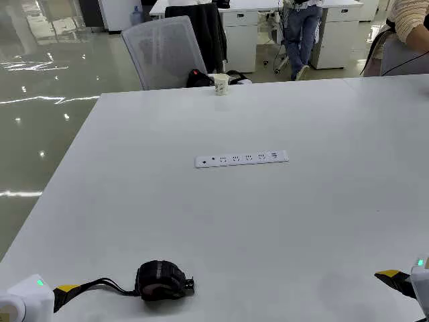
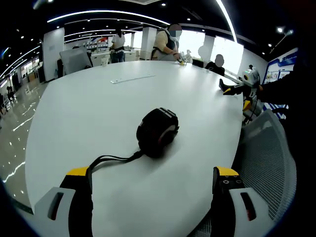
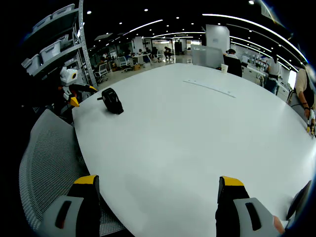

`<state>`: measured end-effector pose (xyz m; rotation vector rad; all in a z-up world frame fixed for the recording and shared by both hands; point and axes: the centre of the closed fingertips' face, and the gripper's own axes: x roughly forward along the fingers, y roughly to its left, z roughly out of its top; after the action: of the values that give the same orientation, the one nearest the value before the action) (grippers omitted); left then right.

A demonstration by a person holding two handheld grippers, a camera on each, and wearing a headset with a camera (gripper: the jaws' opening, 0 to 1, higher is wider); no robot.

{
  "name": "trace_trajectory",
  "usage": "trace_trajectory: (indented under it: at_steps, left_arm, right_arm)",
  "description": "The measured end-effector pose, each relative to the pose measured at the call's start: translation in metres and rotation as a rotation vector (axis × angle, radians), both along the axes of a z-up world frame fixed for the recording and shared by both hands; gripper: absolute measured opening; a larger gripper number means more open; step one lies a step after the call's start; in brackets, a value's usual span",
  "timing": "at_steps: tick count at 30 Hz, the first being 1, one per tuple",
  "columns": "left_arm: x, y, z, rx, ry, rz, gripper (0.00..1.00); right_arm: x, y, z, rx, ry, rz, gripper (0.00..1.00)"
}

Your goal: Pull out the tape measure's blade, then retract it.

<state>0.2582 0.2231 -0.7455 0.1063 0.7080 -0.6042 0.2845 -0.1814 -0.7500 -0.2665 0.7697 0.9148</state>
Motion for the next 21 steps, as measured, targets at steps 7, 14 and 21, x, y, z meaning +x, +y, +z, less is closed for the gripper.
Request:
trace_trajectory:
  at_steps: [7,14,21]
  left_arm:
    - [-0.0026,-0.0023,-0.0027,-0.005,0.018,-0.010,0.99]
    - [0.0003,-0.0025,-0.0033,0.004,0.021,-0.025,0.99]
    - [0.0033,-0.0020,-0.0034,0.044,0.007,-0.060,0.99]
  right_arm:
    - [0.0006,-0.0007,-0.0018,-0.006,0.001,0.007,1.00]
    - [0.0023,-0.0028,0.0013,-0.002,0.001,0.002,1.00]
    - [0.0041,0.0008,0.0019,0.009,-0.023,0.018,1.00]
